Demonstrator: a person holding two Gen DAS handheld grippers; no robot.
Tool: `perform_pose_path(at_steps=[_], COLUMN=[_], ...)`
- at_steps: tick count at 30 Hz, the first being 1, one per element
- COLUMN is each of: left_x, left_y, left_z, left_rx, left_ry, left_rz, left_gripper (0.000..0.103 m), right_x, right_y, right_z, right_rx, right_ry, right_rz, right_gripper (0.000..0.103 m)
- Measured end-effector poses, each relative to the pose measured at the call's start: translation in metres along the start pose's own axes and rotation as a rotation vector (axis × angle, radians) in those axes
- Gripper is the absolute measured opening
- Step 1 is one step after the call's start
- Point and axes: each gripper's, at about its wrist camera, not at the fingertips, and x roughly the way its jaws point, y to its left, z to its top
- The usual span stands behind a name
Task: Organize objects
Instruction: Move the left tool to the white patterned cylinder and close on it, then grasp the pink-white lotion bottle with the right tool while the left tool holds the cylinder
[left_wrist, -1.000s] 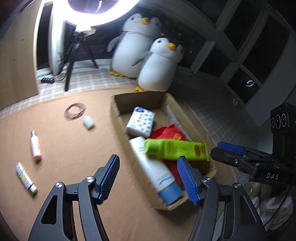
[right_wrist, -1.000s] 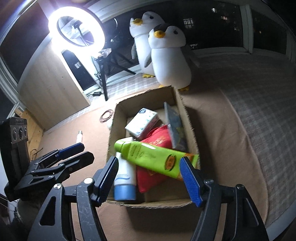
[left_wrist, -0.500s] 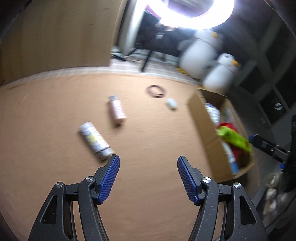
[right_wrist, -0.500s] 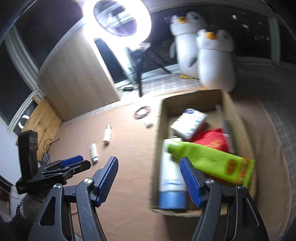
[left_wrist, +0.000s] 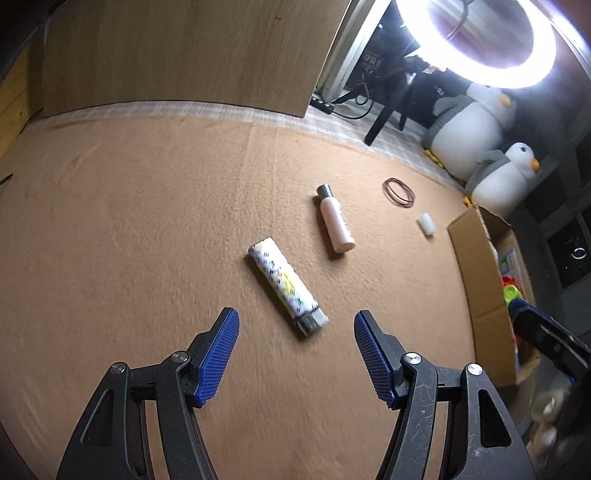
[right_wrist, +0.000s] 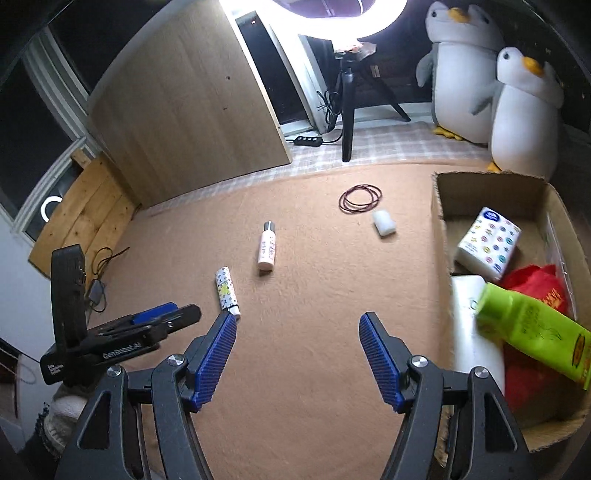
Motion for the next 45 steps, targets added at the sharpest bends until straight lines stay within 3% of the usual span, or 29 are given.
perform_pose_path(at_steps=[8, 16, 25, 45], left_x=[0.041, 0.055, 0.047, 0.012], left_y=[-0.007, -0.01, 0.009, 0.064], left_z=[0.02, 0.022, 0.019, -0.019], left_rx=[0.004, 0.073, 0.079, 0.024], left_ry=[0.033, 0.046, 0.043, 0.043], left_rz=[0.05, 0.116, 0.115, 0.057], left_gripper=[0.065, 0.043, 0.023, 0.022], right_x=[0.019, 0.027, 0.053, 0.151], right_y=[-0.001, -0.013, 0.0, 0.053], right_z=[0.003, 0.01, 0.029, 0.064], right_rx=[0.042, 0.058, 0.007, -0.151], right_ry=[0.027, 0.041, 0.07, 0.185], right_rz=[-0.012, -0.034, -0.035, -0.074], right_gripper=[0.066, 0.066, 0.066, 0.065])
